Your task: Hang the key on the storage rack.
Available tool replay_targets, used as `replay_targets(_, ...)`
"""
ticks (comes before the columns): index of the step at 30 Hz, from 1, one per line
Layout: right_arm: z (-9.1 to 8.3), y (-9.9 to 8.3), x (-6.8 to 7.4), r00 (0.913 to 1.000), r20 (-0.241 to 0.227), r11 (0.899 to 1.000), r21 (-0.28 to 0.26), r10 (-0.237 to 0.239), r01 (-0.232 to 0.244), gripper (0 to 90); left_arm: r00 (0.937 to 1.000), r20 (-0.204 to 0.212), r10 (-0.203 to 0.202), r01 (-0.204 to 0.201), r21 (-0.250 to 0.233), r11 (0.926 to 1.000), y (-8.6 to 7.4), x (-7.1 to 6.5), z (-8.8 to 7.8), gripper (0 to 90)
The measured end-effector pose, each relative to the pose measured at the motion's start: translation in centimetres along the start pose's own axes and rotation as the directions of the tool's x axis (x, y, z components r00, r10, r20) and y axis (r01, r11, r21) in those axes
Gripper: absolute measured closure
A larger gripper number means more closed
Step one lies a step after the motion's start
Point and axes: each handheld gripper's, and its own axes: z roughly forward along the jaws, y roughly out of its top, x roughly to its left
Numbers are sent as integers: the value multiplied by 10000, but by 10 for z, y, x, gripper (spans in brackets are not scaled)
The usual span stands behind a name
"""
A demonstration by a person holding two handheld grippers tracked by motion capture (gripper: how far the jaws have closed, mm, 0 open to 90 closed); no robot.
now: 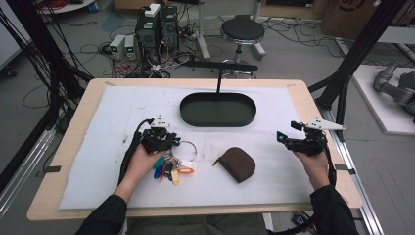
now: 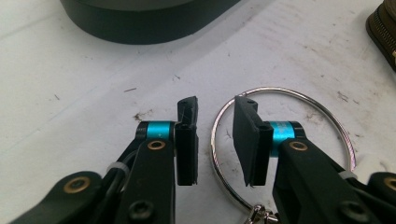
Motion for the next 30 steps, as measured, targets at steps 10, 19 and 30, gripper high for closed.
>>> replay_targets(10, 0, 0, -1, 10000, 27, 10000, -7, 5, -5, 202, 9995, -219, 244, -229, 658, 9976, -2, -3, 10, 748)
replay_targets(19, 0, 0, 0, 10000, -18, 10000, -17, -40, 40, 202, 9968, -531, 606, -582, 448, 9973, -5, -10, 10, 847)
replay_targets(30, 0, 0, -1, 10000, -45, 10000, -72, 43, -43, 202, 9976, -407, 565, -562, 86, 9984, -5, -8, 6, 857)
